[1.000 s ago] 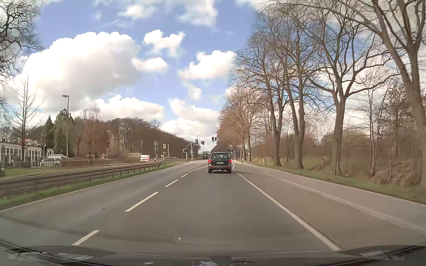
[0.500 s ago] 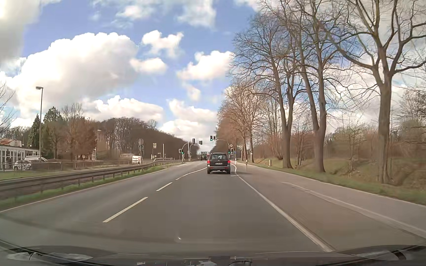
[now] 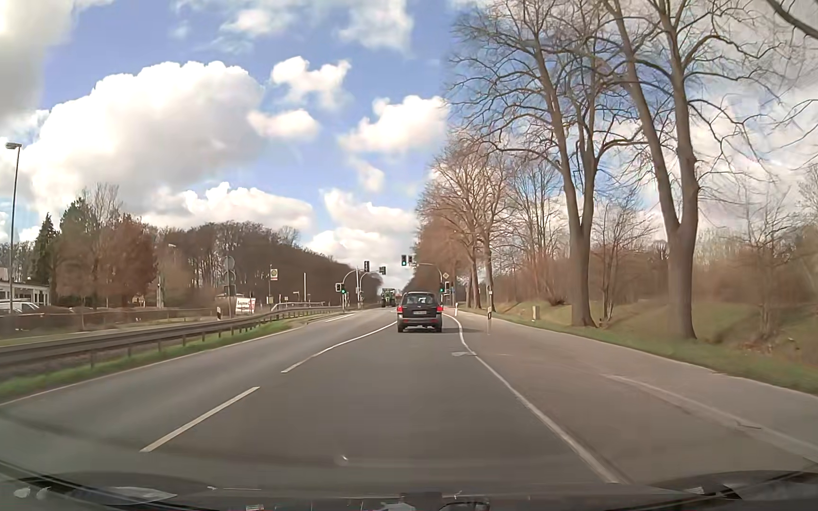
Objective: Follow the waypoints while adhering to traffic rules and regulations
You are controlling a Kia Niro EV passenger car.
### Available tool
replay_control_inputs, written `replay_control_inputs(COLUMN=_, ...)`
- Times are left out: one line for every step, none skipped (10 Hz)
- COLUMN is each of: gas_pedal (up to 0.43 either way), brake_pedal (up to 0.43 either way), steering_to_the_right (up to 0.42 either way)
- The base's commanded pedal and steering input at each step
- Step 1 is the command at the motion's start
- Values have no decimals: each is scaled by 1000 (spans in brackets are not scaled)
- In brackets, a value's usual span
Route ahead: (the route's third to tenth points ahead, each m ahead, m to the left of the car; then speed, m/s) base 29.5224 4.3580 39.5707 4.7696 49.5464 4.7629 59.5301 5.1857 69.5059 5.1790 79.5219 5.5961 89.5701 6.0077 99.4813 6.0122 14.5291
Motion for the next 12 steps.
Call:
replay_control_inputs(gas_pedal=189, brake_pedal=0, steering_to_the_right=1)
replay_control_inputs(gas_pedal=189, brake_pedal=0, steering_to_the_right=1)
replay_control_inputs(gas_pedal=177, brake_pedal=0, steering_to_the_right=2)
replay_control_inputs(gas_pedal=177, brake_pedal=0, steering_to_the_right=2)
replay_control_inputs(gas_pedal=177, brake_pedal=0, steering_to_the_right=2)
replay_control_inputs(gas_pedal=177, brake_pedal=0, steering_to_the_right=1)
replay_control_inputs(gas_pedal=177, brake_pedal=0, steering_to_the_right=0)
replay_control_inputs(gas_pedal=177, brake_pedal=0, steering_to_the_right=0)
replay_control_inputs(gas_pedal=177, brake_pedal=0, steering_to_the_right=0)
replay_control_inputs(gas_pedal=177, brake_pedal=0, steering_to_the_right=0)
replay_control_inputs(gas_pedal=177, brake_pedal=0, steering_to_the_right=0)
replay_control_inputs(gas_pedal=177, brake_pedal=0, steering_to_the_right=0)
